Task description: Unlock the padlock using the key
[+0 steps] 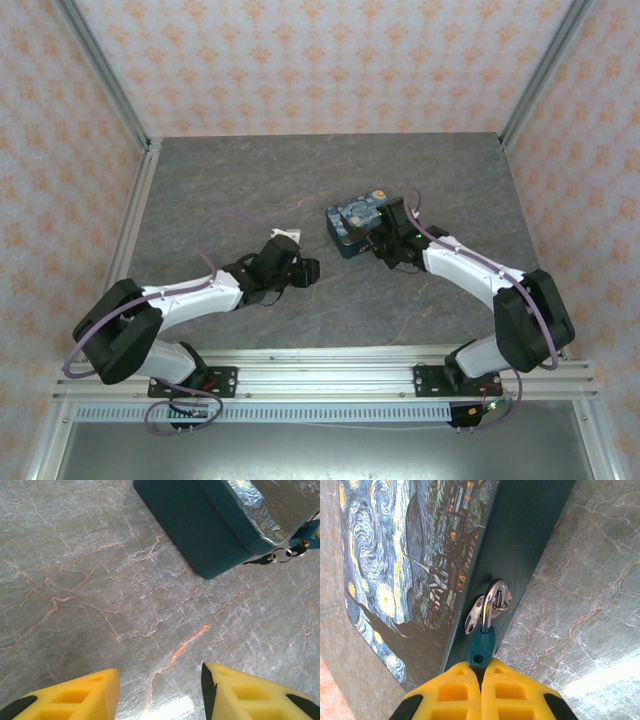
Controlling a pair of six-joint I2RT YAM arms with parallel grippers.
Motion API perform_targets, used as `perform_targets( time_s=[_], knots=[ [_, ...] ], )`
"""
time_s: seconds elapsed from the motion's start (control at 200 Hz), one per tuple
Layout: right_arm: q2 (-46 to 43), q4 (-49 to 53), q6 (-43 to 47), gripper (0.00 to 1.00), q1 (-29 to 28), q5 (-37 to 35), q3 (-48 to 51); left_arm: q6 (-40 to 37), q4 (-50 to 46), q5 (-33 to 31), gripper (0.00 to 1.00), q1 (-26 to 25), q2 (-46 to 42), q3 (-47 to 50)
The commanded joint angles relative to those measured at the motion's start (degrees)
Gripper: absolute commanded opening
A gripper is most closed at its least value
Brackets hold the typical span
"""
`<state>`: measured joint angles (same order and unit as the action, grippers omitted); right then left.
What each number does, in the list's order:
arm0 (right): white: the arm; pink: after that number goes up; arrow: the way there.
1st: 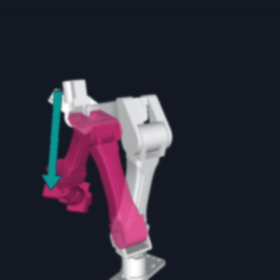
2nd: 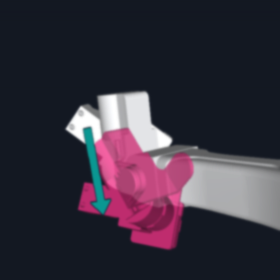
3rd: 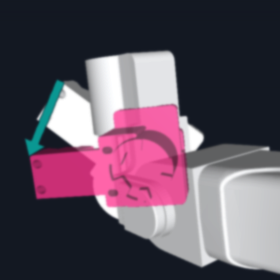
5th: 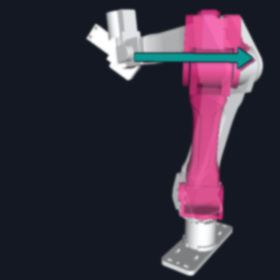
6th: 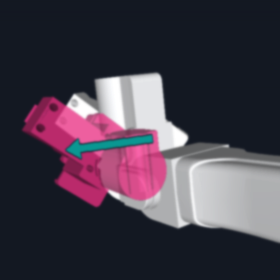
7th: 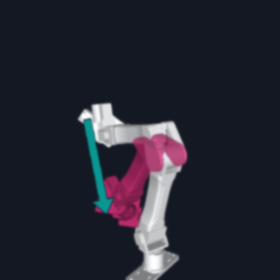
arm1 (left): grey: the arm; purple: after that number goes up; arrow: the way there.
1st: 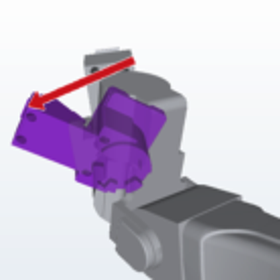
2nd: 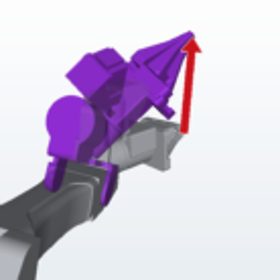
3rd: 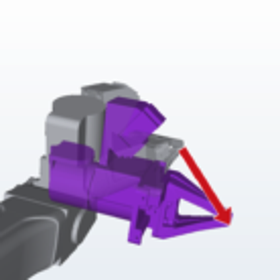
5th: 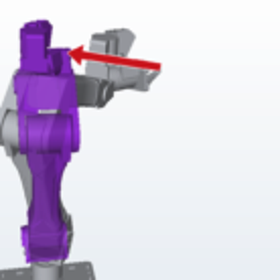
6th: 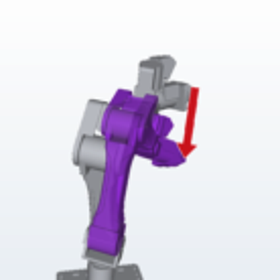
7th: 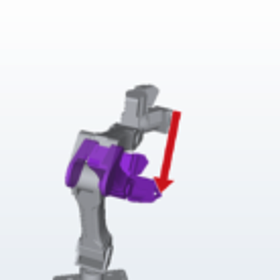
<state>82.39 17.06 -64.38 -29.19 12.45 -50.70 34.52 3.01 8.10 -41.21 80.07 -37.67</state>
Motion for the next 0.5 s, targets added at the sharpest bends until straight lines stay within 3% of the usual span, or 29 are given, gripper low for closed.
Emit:
perform_targets(
  time_s=[0.0, 0.49],
  knots=[
    [0.67, -0.95, -1.17, 0.0, 0.45, 0.01, -0.33, 0.1, -1.69, -1.15, 0.47, 0.25, 0.13, -0.44],
    [0.44, -2.03, -1.01, 0.0, 0.54, 1.79, 3.99, 1.7, -0.6, 1.3, 0.48, 0.43, 3.08, -4.27]
  ],
)
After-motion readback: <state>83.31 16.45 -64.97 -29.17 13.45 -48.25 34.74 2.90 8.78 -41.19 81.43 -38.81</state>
